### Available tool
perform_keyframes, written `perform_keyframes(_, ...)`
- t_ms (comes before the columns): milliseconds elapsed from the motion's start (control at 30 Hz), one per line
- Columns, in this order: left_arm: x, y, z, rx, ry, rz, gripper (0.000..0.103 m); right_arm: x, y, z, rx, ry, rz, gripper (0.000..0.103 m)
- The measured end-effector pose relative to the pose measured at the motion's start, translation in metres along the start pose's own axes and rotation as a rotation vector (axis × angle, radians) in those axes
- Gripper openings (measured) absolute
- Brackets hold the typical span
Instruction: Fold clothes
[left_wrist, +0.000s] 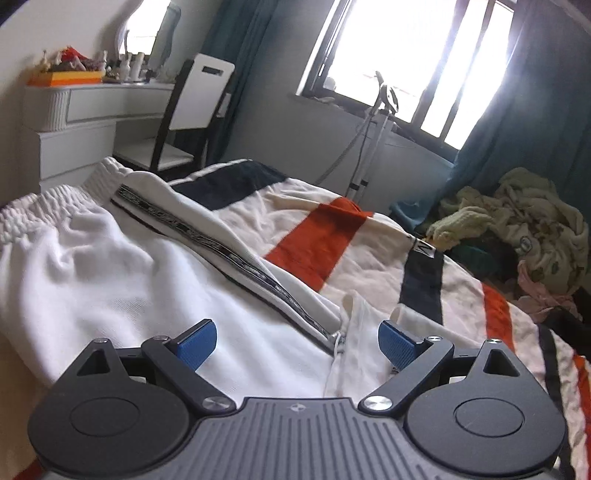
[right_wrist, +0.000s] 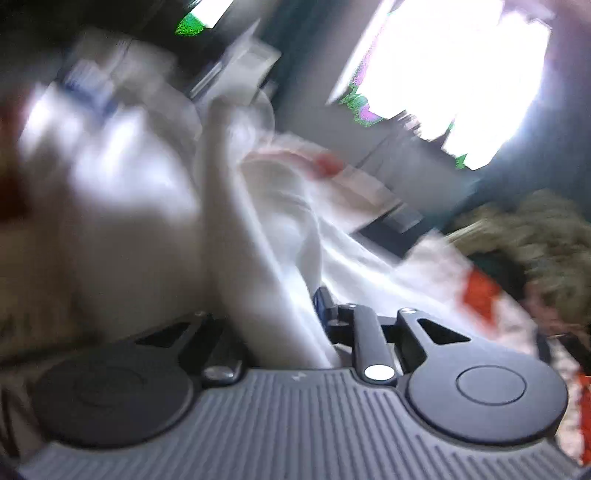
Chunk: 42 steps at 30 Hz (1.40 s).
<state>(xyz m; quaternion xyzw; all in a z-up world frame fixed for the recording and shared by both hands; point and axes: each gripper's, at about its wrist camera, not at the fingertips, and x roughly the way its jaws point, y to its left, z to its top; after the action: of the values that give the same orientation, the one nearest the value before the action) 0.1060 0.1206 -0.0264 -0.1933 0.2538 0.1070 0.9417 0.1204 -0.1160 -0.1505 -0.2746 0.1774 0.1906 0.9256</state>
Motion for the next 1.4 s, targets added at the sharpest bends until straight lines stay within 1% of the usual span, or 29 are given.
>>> perform_keyframes(100,0.001,-0.002,0.002,-0.005,-0.003,-0.019,0.096,-0.004,-0.007,0.001,0.038,-0.001,0.015,0.024)
perform_keyframes(133,0.0,-0.003,0.002,-0.006,-0.006,-0.027,0.096,-0.006,-0.011,0.003,0.059,0.006,0.028,0.029)
perform_keyframes(267,-0.007,-0.002,0.005,-0.025,-0.018,-0.079,0.096,-0.01,-0.02,0.013,0.146,0.049,0.083,0.039)
perform_keyframes(300,-0.009,-0.001,0.006,-0.029,-0.019,-0.094,0.096,-0.013,-0.022,0.014,0.181,0.057,0.112,0.047)
perform_keyframes(333,-0.011,-0.001,0.007,-0.032,-0.02,-0.11,0.096,-0.017,-0.025,0.015,0.223,0.065,0.147,0.06)
perform_keyframes(367,-0.012,-0.001,0.007,-0.035,-0.021,-0.126,0.096,-0.021,-0.027,0.015,0.264,0.072,0.182,0.067)
perform_keyframes(400,-0.014,-0.001,0.007,-0.034,-0.018,-0.148,0.096,-0.024,-0.03,0.016,0.306,0.08,0.217,0.079)
perform_keyframes(433,-0.015,-0.002,0.007,-0.031,-0.013,-0.173,0.096,-0.028,-0.032,0.017,0.348,0.087,0.252,0.083)
perform_keyframes(467,-0.016,-0.003,0.007,-0.027,-0.008,-0.2,0.096,-0.033,-0.037,0.016,0.396,0.098,0.298,0.084)
perform_keyframes(533,-0.017,-0.008,0.006,-0.01,0.004,-0.262,0.095,-0.048,-0.05,0.015,0.504,0.109,0.358,0.084)
perform_keyframes(600,-0.017,-0.015,0.001,0.028,0.022,-0.314,0.091,-0.064,-0.063,0.014,0.596,0.111,0.382,0.084)
perform_keyframes(667,-0.015,-0.024,-0.004,0.075,0.042,-0.353,0.088,-0.074,-0.078,0.011,0.659,0.166,0.331,0.083)
perform_keyframes(733,-0.013,-0.033,-0.01,0.12,0.062,-0.392,0.087,-0.08,-0.091,0.002,0.701,0.208,0.233,0.084)
perform_keyframes(833,-0.003,-0.044,-0.021,0.158,0.098,-0.447,0.08,-0.087,-0.11,-0.012,0.758,0.265,0.078,0.084)
perform_keyframes(867,0.002,-0.048,-0.025,0.17,0.119,-0.453,0.076,-0.087,-0.117,-0.016,0.787,0.271,0.048,0.084)
perform_keyframes(900,0.007,-0.051,-0.028,0.18,0.141,-0.451,0.069,-0.085,-0.121,-0.02,0.808,0.275,0.032,0.084)
perform_keyframes(1000,0.022,-0.057,-0.041,0.202,0.195,-0.428,0.058,-0.075,-0.134,-0.029,0.853,0.288,-0.012,0.083)
perform_keyframes(1100,0.033,-0.057,-0.049,0.223,0.221,-0.384,0.058,-0.066,-0.136,-0.035,0.867,0.302,-0.043,0.083)
perform_keyframes(1167,0.04,-0.054,-0.052,0.221,0.235,-0.352,0.054,-0.06,-0.136,-0.037,0.871,0.306,-0.053,0.083)
perform_keyframes(1200,0.044,-0.052,-0.053,0.219,0.242,-0.336,0.054,-0.059,-0.137,-0.038,0.873,0.303,-0.058,0.083)
perform_keyframes(1267,0.046,-0.05,-0.055,0.219,0.244,-0.323,0.053,-0.059,-0.137,-0.04,0.873,0.298,-0.07,0.083)
perform_keyframes(1333,0.045,-0.049,-0.055,0.21,0.242,-0.319,0.043,-0.059,-0.137,-0.042,0.869,0.3,-0.08,0.083)
perform_keyframes(1367,0.045,-0.048,-0.054,0.203,0.243,-0.315,0.034,-0.058,-0.137,-0.043,0.866,0.302,-0.088,0.083)
perform_keyframes(1400,0.045,-0.047,-0.053,0.194,0.254,-0.312,0.029,-0.057,-0.137,-0.044,0.861,0.306,-0.099,0.083)
